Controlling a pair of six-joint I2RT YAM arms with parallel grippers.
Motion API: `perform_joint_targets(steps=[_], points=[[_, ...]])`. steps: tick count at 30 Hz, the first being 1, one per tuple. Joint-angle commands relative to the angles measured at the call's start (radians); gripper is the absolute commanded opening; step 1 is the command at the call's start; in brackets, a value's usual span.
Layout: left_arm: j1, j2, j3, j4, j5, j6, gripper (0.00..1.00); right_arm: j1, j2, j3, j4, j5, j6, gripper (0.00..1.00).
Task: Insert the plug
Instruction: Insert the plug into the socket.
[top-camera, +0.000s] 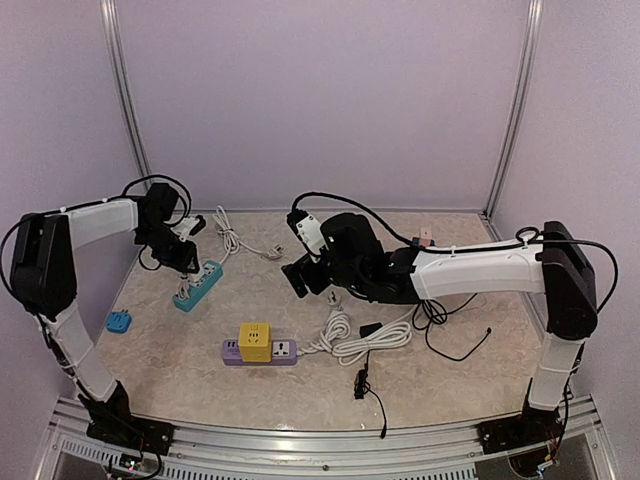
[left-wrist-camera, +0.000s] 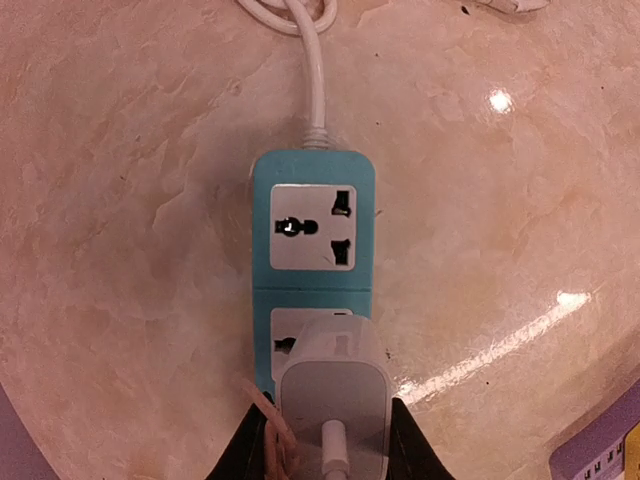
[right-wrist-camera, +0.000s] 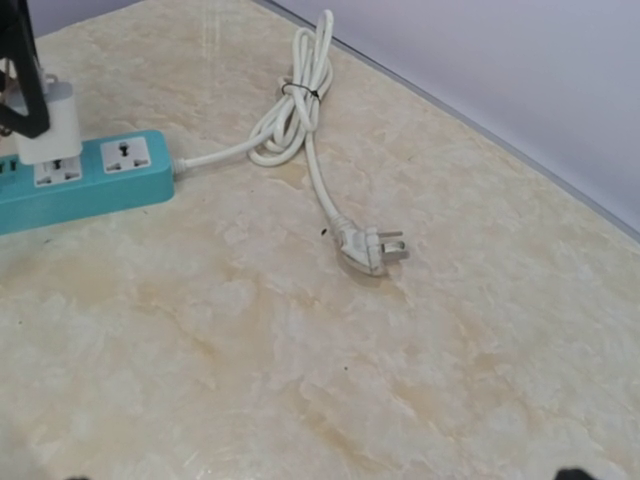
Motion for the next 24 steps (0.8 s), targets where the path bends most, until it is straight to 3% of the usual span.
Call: perform_joint_targets(steps=[1, 15, 24], points=[[-0.015, -0.024, -0.036, 0.003, -0.004, -0.006, 0.00, 0.003, -0.012, 0.004, -0.008, -0.008, 0.011, 1.00], [-0.048, -0.011, -0.156, 0.127, -0.117, 0.028, 0.00, 0.003, -0.024, -0.008, -0.006, -0.001, 0.008, 1.00], [-0.039, 0.053, -0.189, 0.086, -0.151, 0.028, 0.00, 0.003, -0.027, -0.015, -0.004, 0.002, 0.010, 1.00]])
